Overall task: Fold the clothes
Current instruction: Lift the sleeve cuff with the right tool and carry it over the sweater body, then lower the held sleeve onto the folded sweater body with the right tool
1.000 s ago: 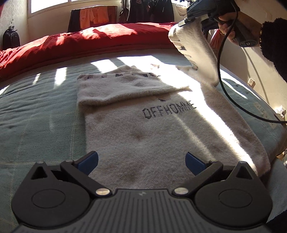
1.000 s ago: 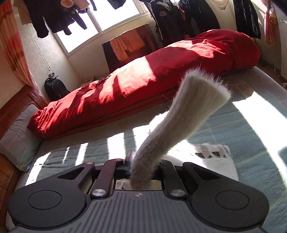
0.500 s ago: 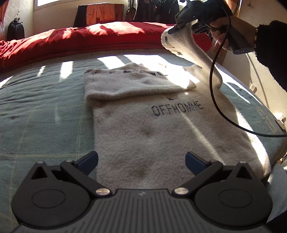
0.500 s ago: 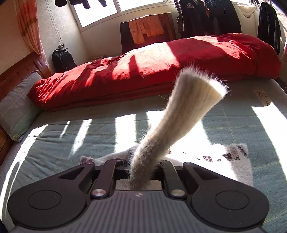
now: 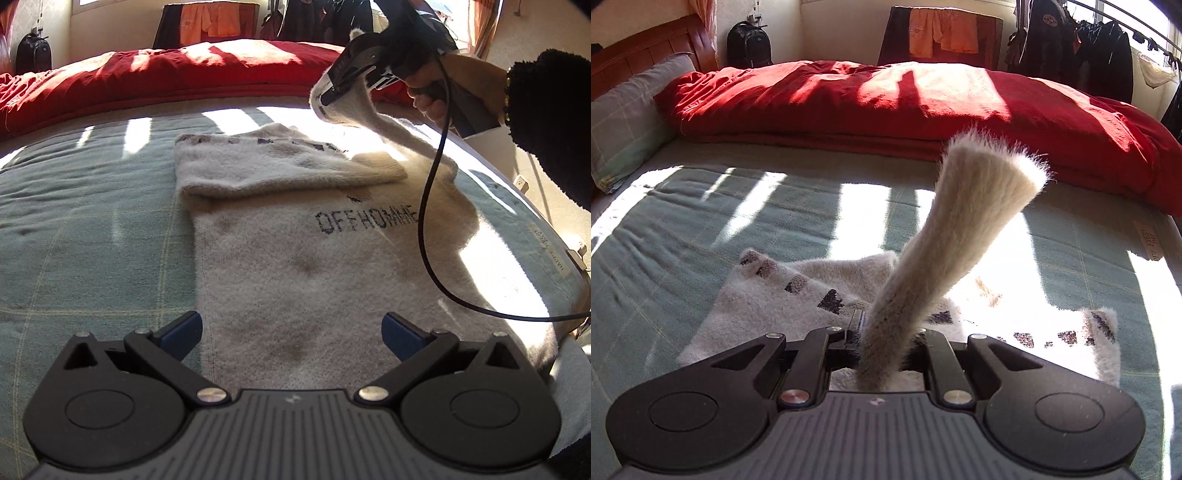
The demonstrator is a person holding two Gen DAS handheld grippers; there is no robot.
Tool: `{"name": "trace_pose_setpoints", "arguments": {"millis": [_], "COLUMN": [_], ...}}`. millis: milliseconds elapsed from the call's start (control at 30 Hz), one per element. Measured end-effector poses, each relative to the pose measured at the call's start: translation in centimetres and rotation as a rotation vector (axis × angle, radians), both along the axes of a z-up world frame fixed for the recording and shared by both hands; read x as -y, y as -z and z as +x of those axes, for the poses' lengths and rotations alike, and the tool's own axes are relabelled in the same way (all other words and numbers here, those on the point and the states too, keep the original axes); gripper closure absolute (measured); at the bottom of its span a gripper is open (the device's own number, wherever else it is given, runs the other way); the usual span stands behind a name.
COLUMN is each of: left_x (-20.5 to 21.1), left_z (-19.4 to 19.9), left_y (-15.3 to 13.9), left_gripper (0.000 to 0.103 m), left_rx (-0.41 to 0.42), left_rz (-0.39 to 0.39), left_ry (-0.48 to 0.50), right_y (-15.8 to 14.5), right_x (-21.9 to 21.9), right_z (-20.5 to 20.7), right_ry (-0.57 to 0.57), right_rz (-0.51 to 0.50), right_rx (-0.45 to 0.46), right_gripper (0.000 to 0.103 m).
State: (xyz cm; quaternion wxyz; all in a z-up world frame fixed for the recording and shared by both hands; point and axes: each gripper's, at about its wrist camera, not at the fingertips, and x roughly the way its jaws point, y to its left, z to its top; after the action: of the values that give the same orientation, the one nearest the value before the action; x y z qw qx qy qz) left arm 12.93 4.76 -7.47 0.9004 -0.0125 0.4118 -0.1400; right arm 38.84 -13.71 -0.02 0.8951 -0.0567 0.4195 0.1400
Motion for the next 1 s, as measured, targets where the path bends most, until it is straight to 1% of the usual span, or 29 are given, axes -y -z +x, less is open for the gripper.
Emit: {"name": "trace_pose_setpoints", "arguments": {"millis": [133,300,400,533,567,600,633,667,733,900,1000], "left_x": [-0.3,-0.4,-0.3,0.0,0.0,0.1,0.1,0.0,-0.1,-0.1,-0.1], "left_z": [-0.1,0.0,0.1,0.2,0.2,0.2,0.2,0.2,0.2,0.0,-0.2], "left_y": [0.2,0.2,0.3,0.3,0.3,0.3,0.3,0.3,0.2,-0.1,-0.3], "left_gripper": [0.001,0.001,0.001,0.001,0.001,0.001,0.001,0.001,0.001,0.001,0.001], "left_rx": [-0.006,-0.012,-0.015,-0.017,-0.017,-0.017,-0.017,-0.017,-0.017,-0.008,-0.001], "left_rz": [-0.004,-0.007,-0.008,-0.006,-0.005,-0.005,-0.005,-0.006,-0.006,-0.011,-0.014], "left_ry": [-0.006,-0.013,-0.011,-0.005,-0.004,-0.002,-0.002,-0.003,-0.007,-0.013,-0.015], "right_y": [1.7,3.5,4.1,4.9,5.0,5.2,5.3,5.5,5.6,5.1,4.5], "right_x": [-1.5,-2.6,-2.9,-3.1,-3.2,-3.3,-3.4,-3.5,-3.7,-3.9,-4.2], "right_z": [-0.2,-0.4,-0.5,-0.6,-0.6,-0.7,-0.7,-0.8,-1.0,-1.8,-2.2], "right_ry": [-0.035,-0.063,-0.073,-0.067,-0.071,-0.073,-0.074,-0.076,-0.085,-0.122,-0.148], "right_rz": [-0.065,-0.112,-0.110,-0.103,-0.097,-0.095,-0.098,-0.102,-0.100,-0.079,-0.063], "right_rx": [-0.014,-0.035,-0.047,-0.066,-0.073,-0.079,-0.083,-0.087,-0.100,-0.118,-0.118], "right_gripper": [0.088,0.087,0.087,0.080,0.080,0.077,0.068,0.064,0.052,0.043,0.042]}}
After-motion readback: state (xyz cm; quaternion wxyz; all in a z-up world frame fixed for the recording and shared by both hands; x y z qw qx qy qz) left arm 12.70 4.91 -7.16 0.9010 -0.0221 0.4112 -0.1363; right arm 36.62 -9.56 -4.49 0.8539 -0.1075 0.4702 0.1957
